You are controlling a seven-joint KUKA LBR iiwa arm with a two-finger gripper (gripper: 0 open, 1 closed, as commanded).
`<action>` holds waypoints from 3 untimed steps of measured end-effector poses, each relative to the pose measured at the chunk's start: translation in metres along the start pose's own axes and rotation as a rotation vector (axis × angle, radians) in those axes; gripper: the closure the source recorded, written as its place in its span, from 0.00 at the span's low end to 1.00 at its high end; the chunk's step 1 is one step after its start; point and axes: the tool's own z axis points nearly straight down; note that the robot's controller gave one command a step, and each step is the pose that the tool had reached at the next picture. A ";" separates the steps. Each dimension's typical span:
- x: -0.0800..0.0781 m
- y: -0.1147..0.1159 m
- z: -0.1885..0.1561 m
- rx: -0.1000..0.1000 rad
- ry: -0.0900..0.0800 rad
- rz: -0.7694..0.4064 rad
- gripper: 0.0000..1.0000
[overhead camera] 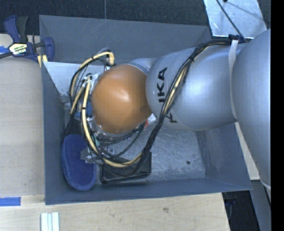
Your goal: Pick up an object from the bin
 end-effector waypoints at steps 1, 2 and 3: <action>0.003 -0.003 -0.002 0.004 0.001 0.007 0.00; -0.010 -0.047 0.052 0.004 -0.004 -0.282 0.00; -0.007 -0.050 0.049 0.008 0.004 -0.279 1.00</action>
Offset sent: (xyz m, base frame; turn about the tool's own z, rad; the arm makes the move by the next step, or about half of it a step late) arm 0.0000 0.0000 0.0000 0.0000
